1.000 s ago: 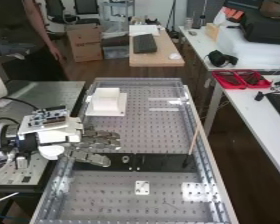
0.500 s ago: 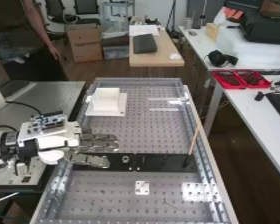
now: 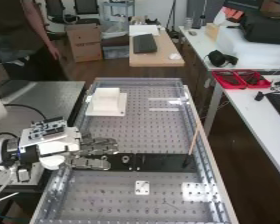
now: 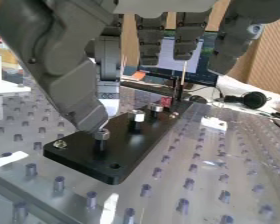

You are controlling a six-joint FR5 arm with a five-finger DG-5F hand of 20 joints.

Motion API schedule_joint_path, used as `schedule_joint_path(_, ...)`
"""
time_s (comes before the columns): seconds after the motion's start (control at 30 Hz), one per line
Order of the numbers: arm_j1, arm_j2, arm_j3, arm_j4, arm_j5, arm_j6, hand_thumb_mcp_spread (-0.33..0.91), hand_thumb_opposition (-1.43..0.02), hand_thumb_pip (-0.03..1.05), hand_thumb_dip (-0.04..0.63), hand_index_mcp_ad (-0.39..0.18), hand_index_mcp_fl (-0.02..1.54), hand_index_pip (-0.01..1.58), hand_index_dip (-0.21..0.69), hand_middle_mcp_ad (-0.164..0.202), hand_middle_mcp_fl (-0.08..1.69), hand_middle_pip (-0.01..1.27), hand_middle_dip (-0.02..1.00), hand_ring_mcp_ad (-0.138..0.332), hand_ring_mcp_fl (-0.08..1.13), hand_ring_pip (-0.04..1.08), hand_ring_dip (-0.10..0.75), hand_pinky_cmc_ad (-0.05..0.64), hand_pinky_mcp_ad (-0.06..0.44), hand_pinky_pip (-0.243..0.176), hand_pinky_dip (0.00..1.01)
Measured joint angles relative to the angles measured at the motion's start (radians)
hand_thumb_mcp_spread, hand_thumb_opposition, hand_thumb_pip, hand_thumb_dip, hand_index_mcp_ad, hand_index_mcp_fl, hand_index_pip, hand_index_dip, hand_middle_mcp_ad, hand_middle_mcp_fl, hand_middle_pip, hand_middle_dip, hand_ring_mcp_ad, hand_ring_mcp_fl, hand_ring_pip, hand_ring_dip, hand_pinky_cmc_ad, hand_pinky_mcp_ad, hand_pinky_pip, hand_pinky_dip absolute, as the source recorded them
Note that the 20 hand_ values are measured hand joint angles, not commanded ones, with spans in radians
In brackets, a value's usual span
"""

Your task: Grab the smaller nut and place it in the white container

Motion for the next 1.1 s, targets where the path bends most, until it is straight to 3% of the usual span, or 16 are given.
schedule_joint_path(1.1, -0.006, -0.018, 0.013, -0.038, 0.004, -0.021, 0.34, -0.85, 0.87, 0.190, -0.176, 0.01, 1.55, 0.087, 0.059, 0.00, 0.11, 0.22, 0.136, 0.00, 0.06, 0.093, 0.354, 0.276, -0.089, 0.20)
